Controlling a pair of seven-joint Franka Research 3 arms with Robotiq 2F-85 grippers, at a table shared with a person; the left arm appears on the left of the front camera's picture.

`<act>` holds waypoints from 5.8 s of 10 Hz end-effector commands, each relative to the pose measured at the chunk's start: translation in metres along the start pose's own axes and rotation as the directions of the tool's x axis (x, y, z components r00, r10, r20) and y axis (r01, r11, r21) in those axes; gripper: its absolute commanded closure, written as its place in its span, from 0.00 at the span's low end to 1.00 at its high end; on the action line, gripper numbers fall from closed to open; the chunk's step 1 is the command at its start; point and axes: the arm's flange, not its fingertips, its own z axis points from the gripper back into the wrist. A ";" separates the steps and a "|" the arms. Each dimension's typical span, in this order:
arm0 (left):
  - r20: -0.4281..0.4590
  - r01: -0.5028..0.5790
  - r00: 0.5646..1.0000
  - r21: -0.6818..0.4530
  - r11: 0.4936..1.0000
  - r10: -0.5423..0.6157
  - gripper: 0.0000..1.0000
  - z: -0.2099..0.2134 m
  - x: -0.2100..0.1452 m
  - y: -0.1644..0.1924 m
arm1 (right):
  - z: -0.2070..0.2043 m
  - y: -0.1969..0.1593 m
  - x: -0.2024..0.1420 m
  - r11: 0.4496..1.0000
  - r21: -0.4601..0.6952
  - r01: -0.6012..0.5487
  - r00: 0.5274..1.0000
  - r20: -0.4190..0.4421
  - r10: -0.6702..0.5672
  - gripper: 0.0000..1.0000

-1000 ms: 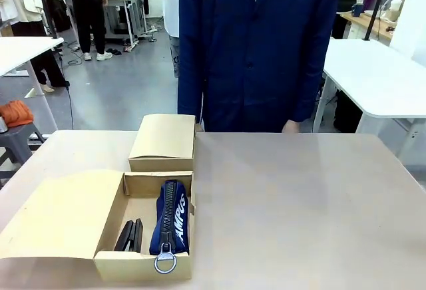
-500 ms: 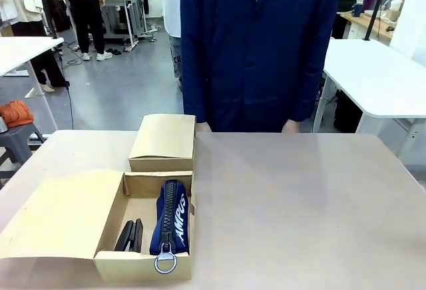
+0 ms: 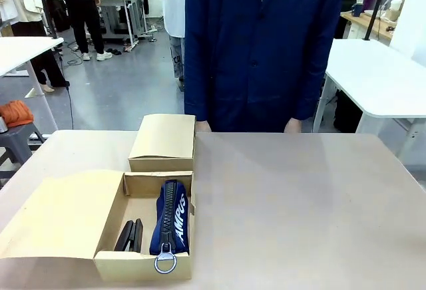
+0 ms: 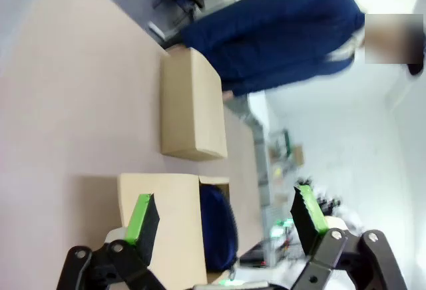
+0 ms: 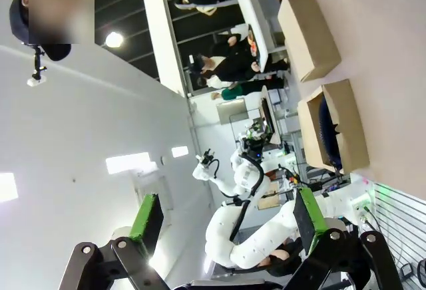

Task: Place items inside the box.
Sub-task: Close the lid of the Mailer Box closest to the robot.

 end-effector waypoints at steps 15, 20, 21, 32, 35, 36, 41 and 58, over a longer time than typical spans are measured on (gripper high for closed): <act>-0.304 0.962 -0.181 -0.250 -0.105 -0.935 0.00 -0.079 -0.013 0.027 | -0.001 0.006 -0.001 1.000 0.016 0.012 1.000 -0.004 -0.012 0.00; -0.302 0.869 -0.391 -0.434 -0.240 -0.870 0.00 -0.058 -0.040 0.088 | -0.001 0.006 -0.001 1.000 0.016 0.012 1.000 -0.004 -0.012 0.00; -0.297 0.866 -0.380 -0.447 -0.224 -0.876 0.00 -0.070 -0.046 0.098 | -0.001 0.006 -0.001 1.000 0.016 0.012 1.000 -0.004 -0.012 0.00; 0.101 0.824 0.324 -0.519 0.228 -0.941 0.00 -0.118 -0.075 0.072 | -0.001 0.006 -0.001 1.000 0.016 0.012 1.000 -0.004 -0.012 0.00; 0.217 0.804 0.309 -0.579 0.133 -0.926 0.00 -0.122 -0.108 0.022 | -0.001 0.006 -0.001 1.000 0.016 0.012 1.000 -0.004 -0.012 0.00; 0.246 0.810 0.274 -0.580 0.085 -0.930 0.00 -0.134 -0.125 0.001 | -0.001 0.006 -0.001 1.000 0.016 0.012 1.000 -0.004 -0.012 0.00; 0.211 0.799 0.211 -0.599 0.045 -0.954 0.00 -0.182 -0.073 -0.007 | -0.001 0.006 -0.001 1.000 0.016 0.012 1.000 -0.004 -0.012 0.00; -0.033 0.696 -0.038 -0.718 -0.002 -0.999 0.00 -0.296 -0.241 -0.025 | -0.001 0.006 -0.001 1.000 0.016 0.012 1.000 -0.004 -0.012 0.00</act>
